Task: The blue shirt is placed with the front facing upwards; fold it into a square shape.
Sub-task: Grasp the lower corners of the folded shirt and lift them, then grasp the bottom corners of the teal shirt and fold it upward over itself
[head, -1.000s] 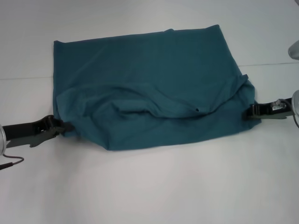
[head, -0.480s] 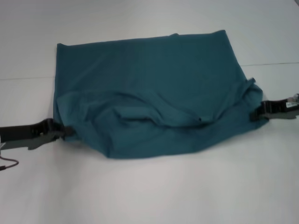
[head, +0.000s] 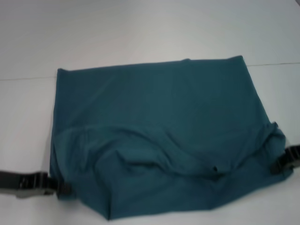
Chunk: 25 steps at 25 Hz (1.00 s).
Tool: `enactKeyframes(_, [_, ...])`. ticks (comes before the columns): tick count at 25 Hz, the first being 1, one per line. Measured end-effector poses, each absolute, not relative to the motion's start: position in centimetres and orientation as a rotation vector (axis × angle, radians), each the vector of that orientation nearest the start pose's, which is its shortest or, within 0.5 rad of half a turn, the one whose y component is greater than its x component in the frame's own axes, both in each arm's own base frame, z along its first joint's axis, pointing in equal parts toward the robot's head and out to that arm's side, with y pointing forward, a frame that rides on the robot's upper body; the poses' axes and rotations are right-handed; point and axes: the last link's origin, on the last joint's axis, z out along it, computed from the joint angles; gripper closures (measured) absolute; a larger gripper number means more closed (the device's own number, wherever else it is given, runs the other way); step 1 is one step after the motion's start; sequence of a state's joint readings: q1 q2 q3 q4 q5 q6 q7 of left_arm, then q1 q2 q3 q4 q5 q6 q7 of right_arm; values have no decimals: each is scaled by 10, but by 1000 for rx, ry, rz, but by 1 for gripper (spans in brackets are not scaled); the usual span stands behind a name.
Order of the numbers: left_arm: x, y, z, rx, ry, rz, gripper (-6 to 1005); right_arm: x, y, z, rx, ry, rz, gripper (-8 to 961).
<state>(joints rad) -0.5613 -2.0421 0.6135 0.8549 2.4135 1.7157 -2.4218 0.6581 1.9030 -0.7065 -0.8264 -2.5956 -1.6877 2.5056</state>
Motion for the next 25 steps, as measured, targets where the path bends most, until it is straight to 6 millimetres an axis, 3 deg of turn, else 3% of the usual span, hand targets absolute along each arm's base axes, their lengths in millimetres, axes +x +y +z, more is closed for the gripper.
enactKeyframes(7, [-292, 288, 37, -2448, -1992, -143, 973, 302, 322, 82, -2375, 1886, -212, 907])
enactKeyframes(15, [-293, 276, 36, -2489, -2031, -103, 972, 304, 305, 77, -2435, 1935, -223, 906])
enactKeyframes(21, [-282, 296, 53, -2486, -1981, -239, 973, 294, 330, 99, -2401, 1846, 33, 906])
enactKeyframes(25, [-274, 322, 62, -2431, -1978, -275, 973, 291, 352, 118, -2298, 1792, 210, 906])
